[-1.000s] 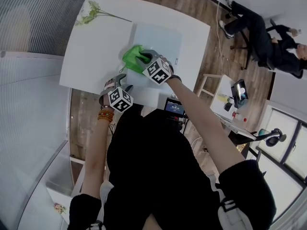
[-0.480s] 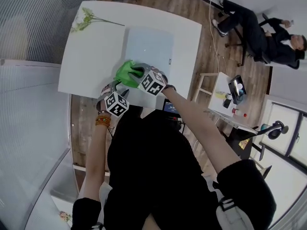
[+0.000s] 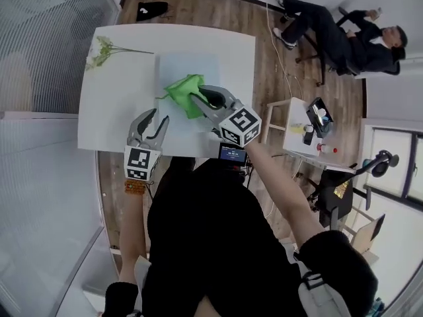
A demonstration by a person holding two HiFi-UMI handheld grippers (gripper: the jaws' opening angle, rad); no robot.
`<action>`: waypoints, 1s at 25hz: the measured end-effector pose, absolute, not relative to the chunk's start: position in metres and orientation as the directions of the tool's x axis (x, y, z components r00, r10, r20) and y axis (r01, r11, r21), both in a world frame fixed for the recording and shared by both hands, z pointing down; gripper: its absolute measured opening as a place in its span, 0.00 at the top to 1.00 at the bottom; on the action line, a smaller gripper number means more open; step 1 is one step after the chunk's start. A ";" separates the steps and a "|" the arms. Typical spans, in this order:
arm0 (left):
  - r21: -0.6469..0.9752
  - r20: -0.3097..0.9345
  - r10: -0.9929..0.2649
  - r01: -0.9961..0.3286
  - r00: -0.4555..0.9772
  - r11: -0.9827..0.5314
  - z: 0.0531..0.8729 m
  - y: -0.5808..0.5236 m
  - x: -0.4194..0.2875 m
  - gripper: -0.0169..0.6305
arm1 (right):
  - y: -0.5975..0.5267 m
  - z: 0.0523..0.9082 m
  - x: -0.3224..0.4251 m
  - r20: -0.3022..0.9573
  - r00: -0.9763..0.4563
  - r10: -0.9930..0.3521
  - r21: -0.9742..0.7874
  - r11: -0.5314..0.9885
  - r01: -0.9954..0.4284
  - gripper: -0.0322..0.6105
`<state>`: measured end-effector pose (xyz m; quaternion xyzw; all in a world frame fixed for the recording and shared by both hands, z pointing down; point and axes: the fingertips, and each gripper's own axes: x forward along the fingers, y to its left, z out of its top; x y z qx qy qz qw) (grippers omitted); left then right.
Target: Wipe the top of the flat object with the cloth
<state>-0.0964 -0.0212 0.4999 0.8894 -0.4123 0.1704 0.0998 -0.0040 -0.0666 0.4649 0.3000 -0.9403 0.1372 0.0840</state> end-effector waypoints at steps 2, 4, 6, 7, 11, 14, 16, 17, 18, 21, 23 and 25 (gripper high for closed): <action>0.066 0.279 -0.757 -0.798 0.591 -0.599 0.465 -0.034 -0.093 0.79 | -0.063 0.439 0.014 0.193 -0.777 -0.599 -0.201 0.751 -0.628 0.81; 0.072 0.211 -0.774 -0.800 0.596 -0.596 0.441 -0.039 -0.085 0.84 | -0.057 0.420 0.028 0.164 -0.744 -0.648 -0.169 0.725 -0.668 0.82; 0.059 0.185 -0.763 -0.783 0.619 -0.620 0.427 -0.037 -0.074 0.87 | -0.049 0.403 0.039 0.127 -0.718 -0.684 -0.154 0.702 -0.695 0.82; 0.051 0.182 -0.754 -0.772 0.631 -0.633 0.422 -0.035 -0.067 0.87 | -0.045 0.397 0.043 0.114 -0.708 -0.697 -0.146 0.693 -0.706 0.82; 0.031 0.162 -0.732 -0.745 0.661 -0.666 0.409 -0.029 -0.046 0.89 | -0.034 0.380 0.061 0.088 -0.669 -0.738 -0.123 0.658 -0.742 0.82; 0.030 0.139 -0.726 -0.735 0.674 -0.677 0.399 -0.027 -0.038 0.90 | -0.030 0.373 0.070 0.072 -0.647 -0.759 -0.135 0.636 -0.760 0.82; 0.030 0.124 -0.724 -0.731 0.679 -0.681 0.392 -0.027 -0.036 0.90 | -0.029 0.369 0.073 0.062 -0.639 -0.767 -0.136 0.627 -0.767 0.82; 0.033 0.117 -0.723 -0.730 0.681 -0.682 0.389 -0.027 -0.035 0.90 | -0.028 0.367 0.074 0.057 -0.636 -0.770 -0.138 0.624 -0.769 0.82; 0.038 0.112 -0.721 -0.728 0.684 -0.684 0.386 -0.026 -0.034 0.90 | -0.026 0.365 0.076 0.052 -0.633 -0.773 -0.142 0.621 -0.770 0.82; 0.060 0.099 -0.715 -0.722 0.692 -0.689 0.379 -0.021 -0.032 0.90 | -0.021 0.361 0.079 0.037 -0.626 -0.779 -0.155 0.614 -0.774 0.82; 0.078 0.092 -0.711 -0.717 0.697 -0.692 0.372 -0.020 -0.031 0.90 | -0.021 0.356 0.080 0.026 -0.621 -0.784 -0.154 0.610 -0.777 0.82; 0.089 0.085 -0.705 -0.710 0.704 -0.699 0.363 -0.019 -0.030 0.90 | -0.020 0.352 0.080 0.016 -0.616 -0.787 -0.157 0.607 -0.779 0.82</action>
